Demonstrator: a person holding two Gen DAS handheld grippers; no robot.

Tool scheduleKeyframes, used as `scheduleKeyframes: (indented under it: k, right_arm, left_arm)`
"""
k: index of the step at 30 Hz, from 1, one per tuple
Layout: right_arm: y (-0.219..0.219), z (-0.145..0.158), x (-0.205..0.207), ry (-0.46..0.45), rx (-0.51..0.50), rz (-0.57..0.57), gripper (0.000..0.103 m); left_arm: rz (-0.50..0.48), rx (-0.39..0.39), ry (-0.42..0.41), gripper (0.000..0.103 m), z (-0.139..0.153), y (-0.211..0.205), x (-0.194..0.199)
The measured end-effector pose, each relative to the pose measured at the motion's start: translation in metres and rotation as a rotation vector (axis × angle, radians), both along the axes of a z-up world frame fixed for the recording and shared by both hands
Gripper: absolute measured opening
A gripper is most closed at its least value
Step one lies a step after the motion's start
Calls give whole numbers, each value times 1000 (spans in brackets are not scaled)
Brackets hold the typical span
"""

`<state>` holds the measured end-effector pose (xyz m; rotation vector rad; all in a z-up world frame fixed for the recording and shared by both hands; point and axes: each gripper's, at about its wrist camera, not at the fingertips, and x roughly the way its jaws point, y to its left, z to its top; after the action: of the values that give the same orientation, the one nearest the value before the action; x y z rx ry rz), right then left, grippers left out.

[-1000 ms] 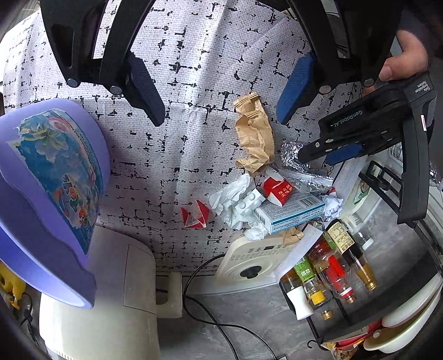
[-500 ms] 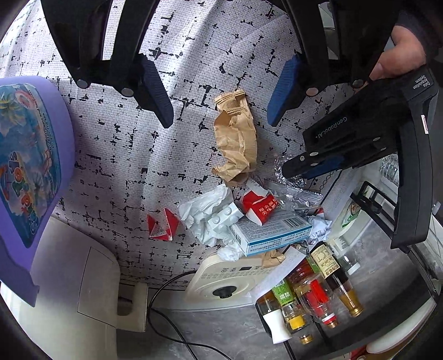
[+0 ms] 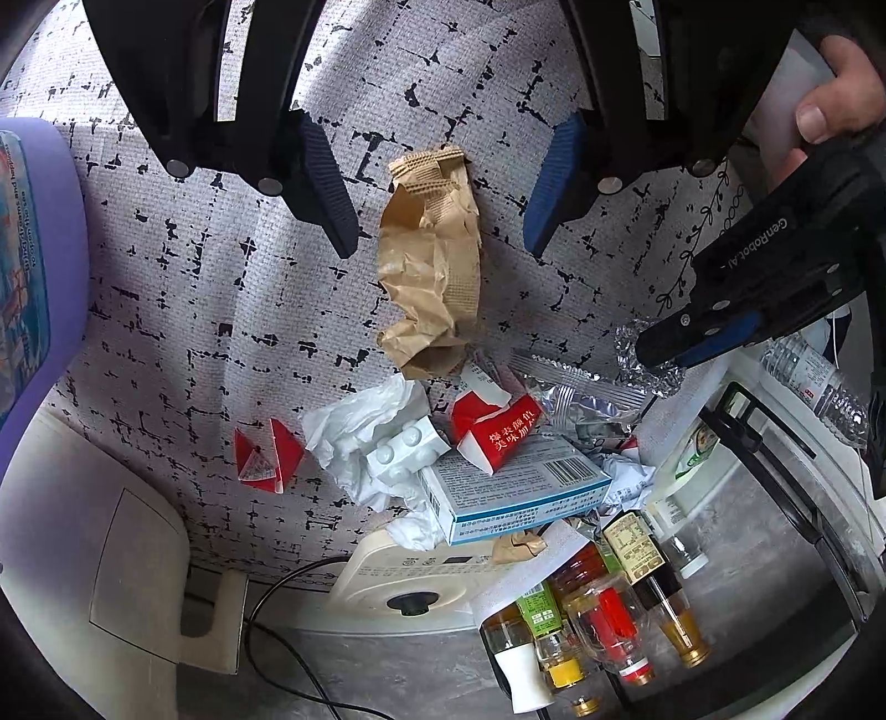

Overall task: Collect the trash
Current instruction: 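Grasp the brown paper bag with the right tool while the left tool grasps the foil ball, then carry both items over the purple bucket and open both tools to drop them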

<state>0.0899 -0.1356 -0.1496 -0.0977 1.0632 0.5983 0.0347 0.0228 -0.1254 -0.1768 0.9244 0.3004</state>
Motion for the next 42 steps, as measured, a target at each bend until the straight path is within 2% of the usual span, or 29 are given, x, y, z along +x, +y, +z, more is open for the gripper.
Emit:
scheduleKeyframes:
  k: [1,2,3,4,12,20,28,42]
  right_arm:
    - [1,-1,1,-2,-4,-1,61]
    - [1,-1,2,-4,-9,-2,55]
    - [2,-2,3,0,-13,4,38]
    - [3,-2,3,8,-16,12,32]
    - [-1,34,-8,-74,-10,7,29]
    - [-14,83,-18,-171,32,-42,29]
    - [-44,123,-23,-257,62,-156,29]
    - [-129,169,-30,-386,98,-392,29]
  left_arm:
    - [5,7,1,34,-1,0,0]
    - [9,11,4,34,-1,1,-1]
    - [12,14,5,34,0,1,-1]
    - [14,14,5,34,0,1,-1]
    - [11,6,-52,34,22,-2,-5]
    - [-26,16,-151,34,70,-10,-1]
    - [-137,25,-248,34,110,-37,17]
    - [-355,10,-352,34,150,-119,53]
